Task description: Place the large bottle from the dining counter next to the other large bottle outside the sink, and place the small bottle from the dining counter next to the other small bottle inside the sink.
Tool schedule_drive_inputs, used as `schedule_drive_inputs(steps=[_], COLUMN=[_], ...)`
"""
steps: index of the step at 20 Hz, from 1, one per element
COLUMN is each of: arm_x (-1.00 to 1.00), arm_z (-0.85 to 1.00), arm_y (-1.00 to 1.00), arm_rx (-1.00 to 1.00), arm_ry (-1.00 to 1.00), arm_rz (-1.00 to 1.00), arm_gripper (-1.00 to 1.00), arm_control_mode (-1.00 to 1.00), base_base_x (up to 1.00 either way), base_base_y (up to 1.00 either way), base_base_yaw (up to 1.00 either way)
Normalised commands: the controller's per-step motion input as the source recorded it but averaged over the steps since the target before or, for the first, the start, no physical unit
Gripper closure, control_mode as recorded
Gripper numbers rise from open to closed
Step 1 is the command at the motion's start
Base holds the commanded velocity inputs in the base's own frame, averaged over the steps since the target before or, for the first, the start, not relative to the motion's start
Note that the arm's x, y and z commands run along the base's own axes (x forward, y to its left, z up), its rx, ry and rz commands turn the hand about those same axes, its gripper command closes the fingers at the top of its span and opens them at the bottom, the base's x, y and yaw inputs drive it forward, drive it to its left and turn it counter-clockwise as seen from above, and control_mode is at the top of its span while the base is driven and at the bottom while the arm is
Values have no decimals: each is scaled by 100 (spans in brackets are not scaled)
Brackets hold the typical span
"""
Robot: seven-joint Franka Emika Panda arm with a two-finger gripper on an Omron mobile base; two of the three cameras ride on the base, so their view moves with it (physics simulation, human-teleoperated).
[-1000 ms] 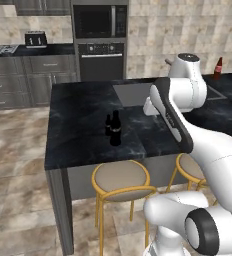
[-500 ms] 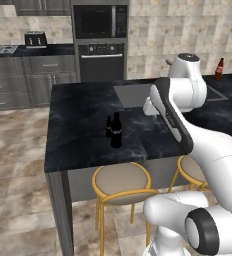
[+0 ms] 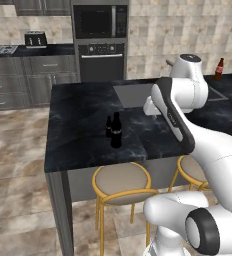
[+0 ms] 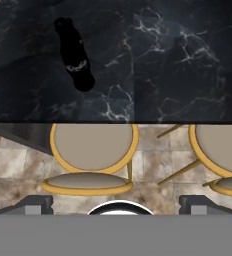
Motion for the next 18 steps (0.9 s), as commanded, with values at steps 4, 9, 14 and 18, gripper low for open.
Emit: schedule_drive_inputs(steps=[4, 9, 14, 18], arm_x=[-2, 0, -1, -2], arm_z=[0, 0, -2, -9], arm_y=[7, 11, 18, 15], arm_rx=[1, 0, 0, 0], arm_ry=[-5, -8, -11, -15], arm_rz=[2, 4, 6, 8], arm_gripper=[-100, -100, -100, -100], arm_control_mode=[-100, -100, -100, -100], base_base_x=[0, 0, 0, 0], base_base_y=[0, 0, 0, 0], base_base_yaw=[0, 0, 0, 0])
